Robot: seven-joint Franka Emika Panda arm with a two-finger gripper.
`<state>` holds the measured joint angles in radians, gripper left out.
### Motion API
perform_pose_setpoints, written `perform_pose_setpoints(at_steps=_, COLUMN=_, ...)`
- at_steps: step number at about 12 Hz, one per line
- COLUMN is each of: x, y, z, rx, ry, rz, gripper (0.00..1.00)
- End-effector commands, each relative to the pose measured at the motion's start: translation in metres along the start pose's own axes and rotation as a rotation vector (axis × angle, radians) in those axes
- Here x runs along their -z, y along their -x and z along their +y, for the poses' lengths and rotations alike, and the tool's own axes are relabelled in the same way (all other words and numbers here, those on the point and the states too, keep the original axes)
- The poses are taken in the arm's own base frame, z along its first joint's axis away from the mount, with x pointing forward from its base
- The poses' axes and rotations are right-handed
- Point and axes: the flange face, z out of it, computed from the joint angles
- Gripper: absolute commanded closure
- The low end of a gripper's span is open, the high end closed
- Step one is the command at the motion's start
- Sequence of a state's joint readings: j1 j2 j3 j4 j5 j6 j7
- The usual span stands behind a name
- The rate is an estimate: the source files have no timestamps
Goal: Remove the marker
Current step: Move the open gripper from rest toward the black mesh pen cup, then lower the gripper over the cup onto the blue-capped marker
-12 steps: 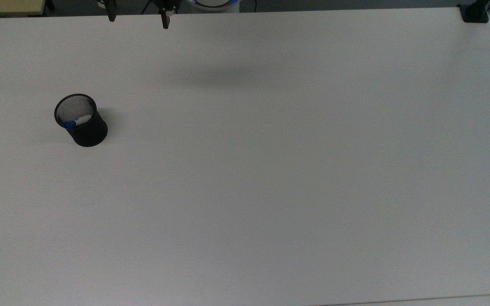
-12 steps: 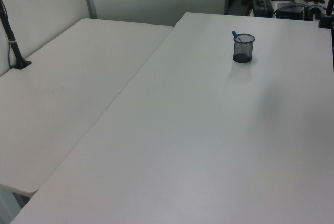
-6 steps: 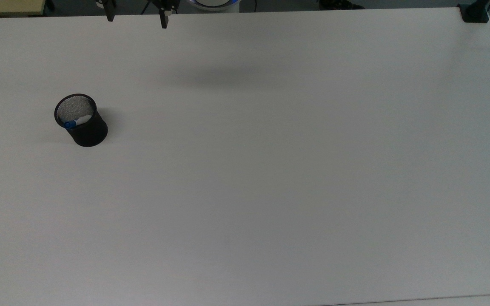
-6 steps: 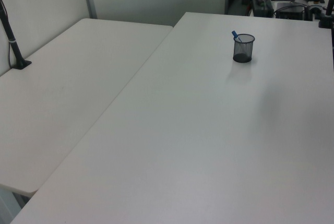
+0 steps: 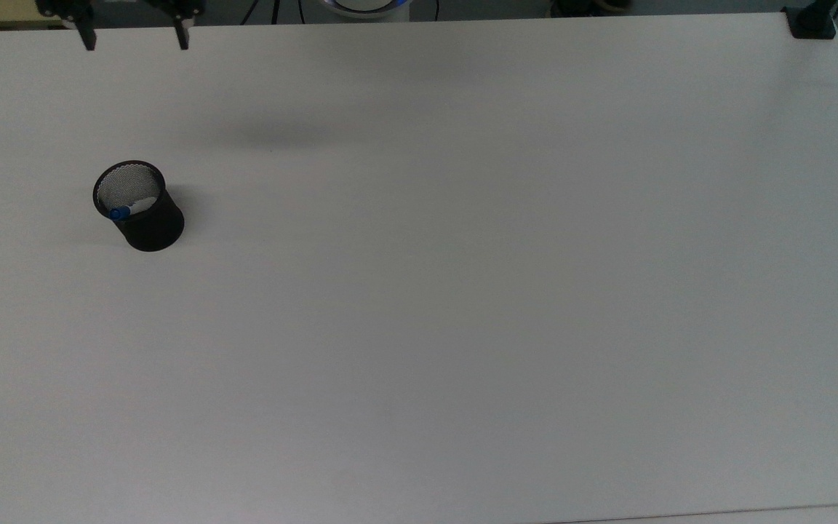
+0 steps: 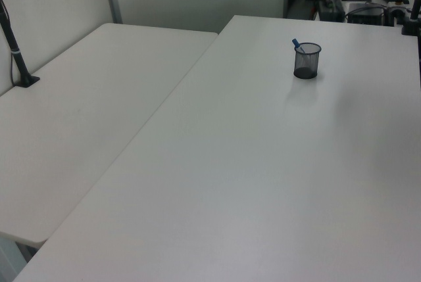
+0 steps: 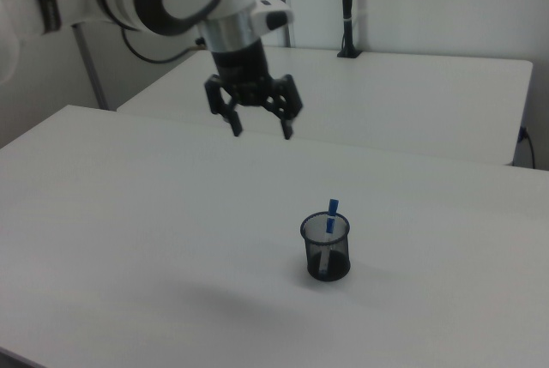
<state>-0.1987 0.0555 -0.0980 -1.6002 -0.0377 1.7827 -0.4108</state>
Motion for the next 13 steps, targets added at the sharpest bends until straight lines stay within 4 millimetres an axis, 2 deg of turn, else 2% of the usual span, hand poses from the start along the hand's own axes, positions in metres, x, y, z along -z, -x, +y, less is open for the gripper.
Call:
perform_pose_setpoints(at_steps=1, x=-0.037, y=-0.002, z=0.039, rx=0.031, ry=0.045, rz=0.04, gripper=0.0)
perform_pose_setpoints(at_steps=3, x=-0.085, y=-0.006, z=0.051, rx=-0.008, ry=0.079, rz=0.115, gripper=0.0)
perform_pose_setpoints(at_steps=8, x=-0.169, y=-0.012, z=0.051, rx=-0.066, ry=0.111, rz=0.189, gripper=0.01)
perform_pose_setpoints(at_steps=10, x=-0.185, y=-0.014, z=0.052, rx=-0.077, ry=0.096, rz=0.176, gripper=0.14)
perform_pose_setpoints(at_steps=11, x=-0.19, y=-0.016, z=0.05, rx=-0.094, ry=0.075, rz=0.183, gripper=0.25)
perform_pose_setpoints(at_steps=13, x=-0.2, y=-0.024, z=0.05, rx=-0.156, ry=0.039, rz=0.256, gripper=0.39)
